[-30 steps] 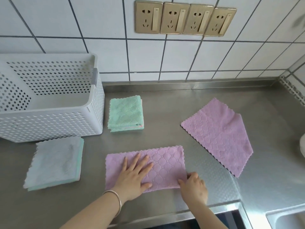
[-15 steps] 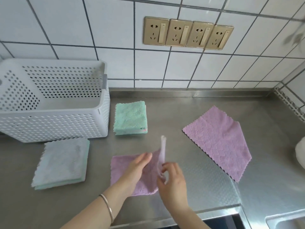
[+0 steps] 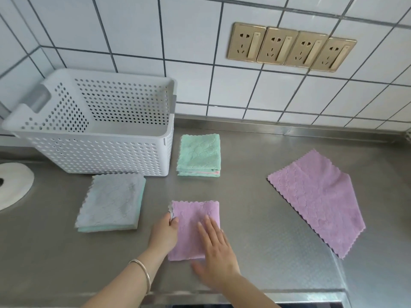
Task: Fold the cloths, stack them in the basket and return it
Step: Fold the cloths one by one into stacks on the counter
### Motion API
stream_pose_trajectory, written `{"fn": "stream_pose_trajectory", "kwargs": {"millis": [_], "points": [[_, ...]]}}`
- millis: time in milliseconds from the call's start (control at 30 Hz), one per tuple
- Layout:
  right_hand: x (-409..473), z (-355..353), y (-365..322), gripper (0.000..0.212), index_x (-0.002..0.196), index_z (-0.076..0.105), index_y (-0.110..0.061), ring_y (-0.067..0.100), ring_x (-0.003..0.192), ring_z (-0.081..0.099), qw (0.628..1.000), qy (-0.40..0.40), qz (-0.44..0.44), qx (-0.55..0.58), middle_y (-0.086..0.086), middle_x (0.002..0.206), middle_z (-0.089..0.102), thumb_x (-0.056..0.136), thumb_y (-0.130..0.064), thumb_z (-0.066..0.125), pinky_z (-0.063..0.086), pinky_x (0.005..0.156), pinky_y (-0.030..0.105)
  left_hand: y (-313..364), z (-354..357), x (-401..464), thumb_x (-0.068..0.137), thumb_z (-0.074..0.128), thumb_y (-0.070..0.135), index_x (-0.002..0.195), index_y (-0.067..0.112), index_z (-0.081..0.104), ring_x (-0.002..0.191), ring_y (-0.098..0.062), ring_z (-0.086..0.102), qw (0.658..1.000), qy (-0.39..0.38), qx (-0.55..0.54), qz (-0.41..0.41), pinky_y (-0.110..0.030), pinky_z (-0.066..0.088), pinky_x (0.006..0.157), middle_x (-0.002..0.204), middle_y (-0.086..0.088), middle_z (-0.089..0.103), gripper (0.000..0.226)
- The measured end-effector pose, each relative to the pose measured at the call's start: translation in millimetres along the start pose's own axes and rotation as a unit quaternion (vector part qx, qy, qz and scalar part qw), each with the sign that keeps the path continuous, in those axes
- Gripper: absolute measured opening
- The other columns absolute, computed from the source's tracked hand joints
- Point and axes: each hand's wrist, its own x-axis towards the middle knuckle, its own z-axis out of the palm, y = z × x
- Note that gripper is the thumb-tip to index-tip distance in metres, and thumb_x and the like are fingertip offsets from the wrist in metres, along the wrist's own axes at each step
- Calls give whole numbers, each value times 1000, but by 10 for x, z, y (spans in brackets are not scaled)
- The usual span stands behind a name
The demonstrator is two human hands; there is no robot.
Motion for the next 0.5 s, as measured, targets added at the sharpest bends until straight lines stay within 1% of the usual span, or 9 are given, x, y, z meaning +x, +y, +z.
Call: {"fn": "stream_pose_trajectory", "kwargs": {"millis": [67, 100, 167, 267, 333, 367, 400, 467, 500], "points": [[-2, 67, 21, 94, 139, 33, -14, 16, 146, -8, 999, -24, 17, -16, 1, 159, -4, 56, -55, 48, 18, 108, 30, -22, 9, 29, 92, 44, 21, 97, 10, 59, 91, -32, 61, 1000, 12, 19, 13, -38, 48, 81, 94, -10, 68, 19], [-7, 90, 30, 94, 138, 35, -14, 16, 146, -10, 999, -33, 25, -24, 2, 158, -10, 54, -55, 47, 14, 109, 29, -22, 13, 36, 92, 45, 20, 96, 9, 58, 88, -33, 60, 999, 18, 28, 16, -38, 47, 78, 92, -11, 67, 18], [-15, 120, 52, 94, 135, 38, -14, 16, 145, -11, 998, -41, 37, -37, 3, 157, -12, 51, -56, 46, 13, 109, 31, -25, 26, 53, 92, 47, 20, 97, 8, 57, 88, -34, 59, 999, 26, 38, 20, -36, 43, 72, 93, -13, 67, 16], [-15, 125, 91, 93, 133, 40, -13, 17, 145, -12, 996, -53, 43, -52, 4, 157, -13, 52, -58, 44, 19, 105, 36, -22, 47, 61, 90, 51, 22, 114, 14, 57, 98, -33, 60, 997, 35, 56, 29, -31, 40, 73, 106, -10, 68, 26], [-2, 128, 99, 93, 133, 39, -11, 18, 145, -11, 995, -68, 51, -53, 5, 157, -13, 54, -60, 43, 11, 109, 33, -32, 56, 66, 88, 55, 25, 118, 19, 56, 100, -31, 61, 996, 49, 66, 30, -32, 44, 77, 109, -6, 69, 30], [0, 142, 100, 93, 133, 39, -10, 18, 145, -11, 994, -71, 55, -56, 6, 158, -10, 55, -61, 43, 8, 109, 32, -38, 55, 66, 87, 57, 28, 117, 20, 55, 99, -31, 62, 996, 59, 70, 25, -32, 45, 77, 108, -5, 69, 31], [0, 163, 103, 93, 133, 39, -10, 18, 146, -11, 994, -77, 58, -58, 7, 158, -2, 56, -62, 43, 8, 109, 33, -42, 51, 68, 86, 59, 30, 115, 20, 55, 97, -30, 62, 995, 70, 75, 19, -33, 46, 76, 106, -4, 69, 31], [-5, 197, 94, 93, 130, 42, -9, 19, 146, -5, 993, -74, 60, -68, 8, 152, 30, 57, -66, 44, 15, 106, 34, -58, 44, 68, 83, 62, 37, 110, 20, 54, 95, -29, 62, 992, 91, 92, 9, -34, 48, 75, 104, -3, 68, 33], [-1, 196, 86, 91, 128, 43, -9, 20, 145, 5, 993, -68, 63, -69, 7, 143, 45, 58, -68, 44, 19, 104, 33, -66, 41, 58, 82, 62, 41, 109, 20, 53, 96, -29, 61, 990, 98, 104, 6, -35, 49, 75, 105, -3, 66, 36]]}}
